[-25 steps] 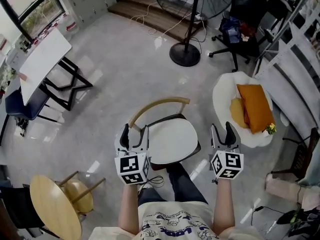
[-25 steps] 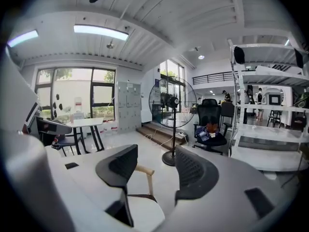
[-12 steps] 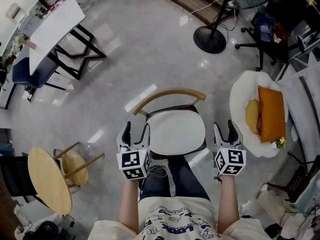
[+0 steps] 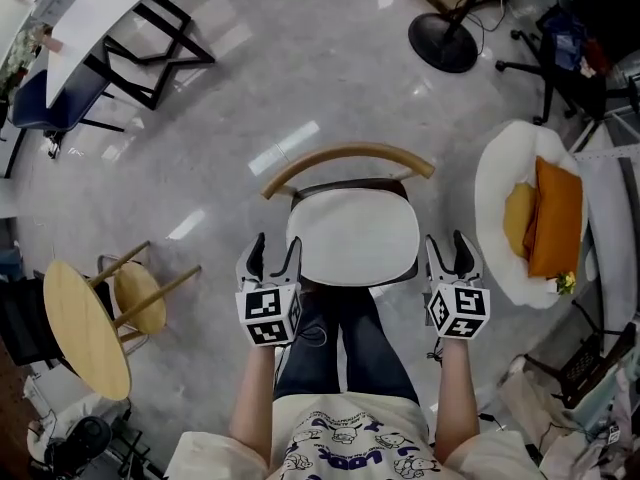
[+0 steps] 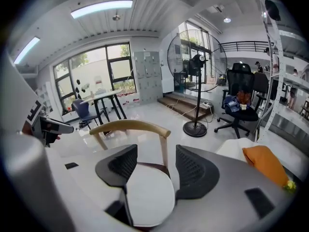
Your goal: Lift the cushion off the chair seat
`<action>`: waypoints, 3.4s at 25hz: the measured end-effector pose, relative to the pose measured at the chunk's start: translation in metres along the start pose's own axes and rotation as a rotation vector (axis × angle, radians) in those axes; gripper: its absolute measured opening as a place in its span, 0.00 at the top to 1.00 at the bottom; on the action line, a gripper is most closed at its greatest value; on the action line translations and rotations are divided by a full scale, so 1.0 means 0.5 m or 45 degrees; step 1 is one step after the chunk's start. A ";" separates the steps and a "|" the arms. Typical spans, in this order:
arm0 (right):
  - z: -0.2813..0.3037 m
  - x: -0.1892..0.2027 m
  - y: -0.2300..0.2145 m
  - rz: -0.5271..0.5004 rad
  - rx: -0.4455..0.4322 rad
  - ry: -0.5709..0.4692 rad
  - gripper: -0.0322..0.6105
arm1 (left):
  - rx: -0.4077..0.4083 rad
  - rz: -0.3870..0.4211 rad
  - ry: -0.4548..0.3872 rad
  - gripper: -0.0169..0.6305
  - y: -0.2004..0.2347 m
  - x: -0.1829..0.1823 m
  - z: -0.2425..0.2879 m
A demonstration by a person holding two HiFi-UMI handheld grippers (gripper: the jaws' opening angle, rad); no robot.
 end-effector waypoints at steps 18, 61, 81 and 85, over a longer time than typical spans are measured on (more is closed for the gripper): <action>0.277 0.320 -0.082 -0.021 0.064 0.331 0.54 | 0.043 -0.086 0.295 0.55 0.068 0.327 0.285; 0.441 0.555 -0.165 0.058 0.076 0.540 0.63 | 0.164 -0.163 0.529 0.71 0.066 0.580 0.499; 0.266 0.371 -0.108 -0.012 0.065 0.381 0.88 | 0.053 -0.198 0.450 0.92 0.040 0.445 0.312; 0.204 0.311 -0.081 -0.014 0.059 0.301 0.88 | 0.046 -0.210 0.386 0.92 0.042 0.399 0.239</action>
Point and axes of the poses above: the fingertips, and each gripper's own axes: z forward along the fingers, y to its left, x out of its underside, the point moved 7 cm from there along -z, backward along the fingers, and after that the axes turned 8 degrees about z, right-handed, at the moved point
